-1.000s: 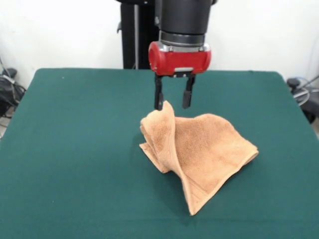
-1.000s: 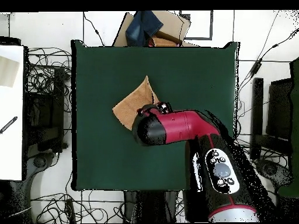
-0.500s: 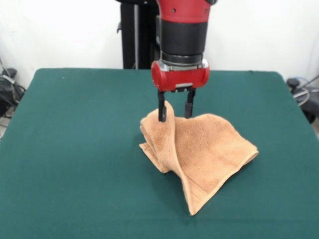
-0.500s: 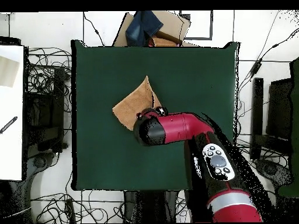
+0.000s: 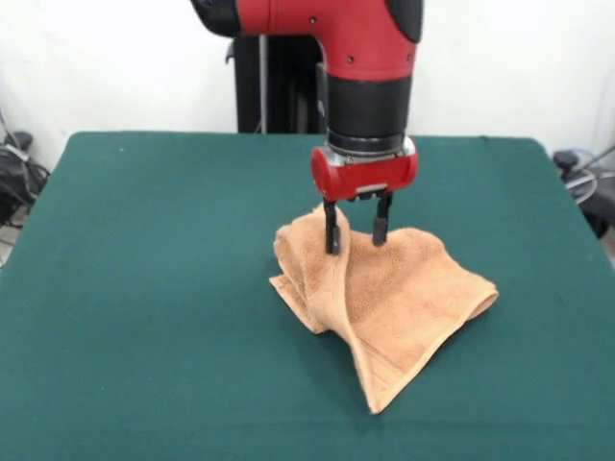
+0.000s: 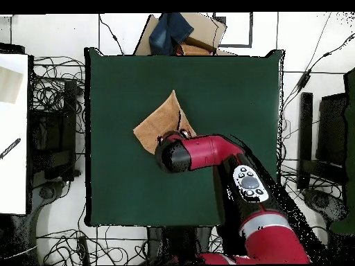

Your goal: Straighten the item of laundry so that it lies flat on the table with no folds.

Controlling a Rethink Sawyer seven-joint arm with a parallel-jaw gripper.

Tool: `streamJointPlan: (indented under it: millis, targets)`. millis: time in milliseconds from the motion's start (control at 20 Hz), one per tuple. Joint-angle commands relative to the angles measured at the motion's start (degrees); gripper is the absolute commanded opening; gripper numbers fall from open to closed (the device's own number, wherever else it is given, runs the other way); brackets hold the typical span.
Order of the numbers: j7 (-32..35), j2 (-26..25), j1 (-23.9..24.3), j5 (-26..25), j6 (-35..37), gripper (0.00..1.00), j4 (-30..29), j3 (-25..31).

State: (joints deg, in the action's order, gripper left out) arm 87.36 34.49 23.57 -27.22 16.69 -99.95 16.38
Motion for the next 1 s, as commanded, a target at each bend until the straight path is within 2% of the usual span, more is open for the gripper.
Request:
streamJointPlan:
  millis: [50,550,600,750,1000]
  targets:
    - [4.86,-5.36,-0.6,-3.47,-4.37,1.0,4.41,-1.49]
    - [0.64,-7.1,4.46,-2.65,-2.09,1.0,5.57,2.59]
    - [0.47,-7.22,5.37,-3.08,-3.32,0.0,5.22,3.57]
    - [2.01,-7.16,6.2,-2.62,-5.41,0.0,3.69,4.2]
    - [3.29,-5.06,4.91,-1.74,-3.67,0.0,2.14,3.57]
